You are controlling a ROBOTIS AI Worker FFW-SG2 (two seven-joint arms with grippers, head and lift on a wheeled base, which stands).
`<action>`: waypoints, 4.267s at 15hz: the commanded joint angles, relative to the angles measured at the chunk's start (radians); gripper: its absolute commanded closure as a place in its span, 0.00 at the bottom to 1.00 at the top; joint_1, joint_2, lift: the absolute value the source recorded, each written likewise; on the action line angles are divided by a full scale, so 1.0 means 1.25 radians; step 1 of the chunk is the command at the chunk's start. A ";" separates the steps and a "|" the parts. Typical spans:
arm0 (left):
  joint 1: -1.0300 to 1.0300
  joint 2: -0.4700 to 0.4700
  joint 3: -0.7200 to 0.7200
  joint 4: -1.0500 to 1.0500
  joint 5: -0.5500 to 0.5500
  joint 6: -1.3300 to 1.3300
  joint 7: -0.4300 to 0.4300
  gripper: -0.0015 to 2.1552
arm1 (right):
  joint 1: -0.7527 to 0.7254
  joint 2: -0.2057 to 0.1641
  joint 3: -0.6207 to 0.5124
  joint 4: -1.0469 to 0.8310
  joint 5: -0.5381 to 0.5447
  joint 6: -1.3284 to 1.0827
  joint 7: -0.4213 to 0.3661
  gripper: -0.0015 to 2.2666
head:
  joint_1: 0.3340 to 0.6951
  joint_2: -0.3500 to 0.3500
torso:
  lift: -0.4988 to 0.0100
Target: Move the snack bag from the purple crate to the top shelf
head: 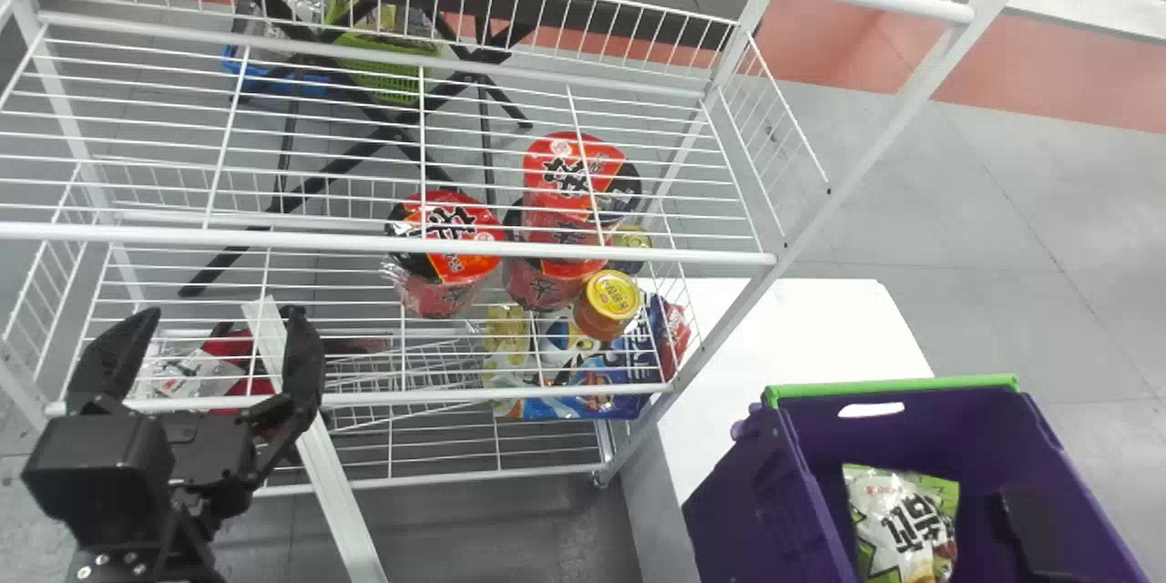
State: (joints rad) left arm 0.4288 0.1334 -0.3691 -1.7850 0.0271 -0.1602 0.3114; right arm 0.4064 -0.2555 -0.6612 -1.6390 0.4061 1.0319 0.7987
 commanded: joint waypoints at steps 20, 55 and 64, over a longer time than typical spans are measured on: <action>0.009 -0.004 0.008 -0.002 -0.020 0.000 0.025 0.02 | 0.081 0.071 -0.093 -0.325 -0.054 0.097 0.080 0.82 | 1.00 0.00 | 0.37; 0.047 -0.004 -0.003 -0.089 -0.082 0.113 0.064 0.02 | 0.076 0.115 -0.085 -0.515 -0.099 0.158 0.117 0.82 | 1.00 0.00 | 0.64; 0.048 -0.004 -0.004 -0.094 -0.086 0.130 0.065 0.02 | 0.072 0.115 -0.079 -0.516 -0.099 0.158 0.118 0.82 | 1.00 0.00 | 0.71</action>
State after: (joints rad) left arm 0.4894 0.1288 -0.3743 -1.9021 -0.0798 0.0024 0.3928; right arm 0.4964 -0.1124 -0.7594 -2.2841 0.2822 1.2278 0.9465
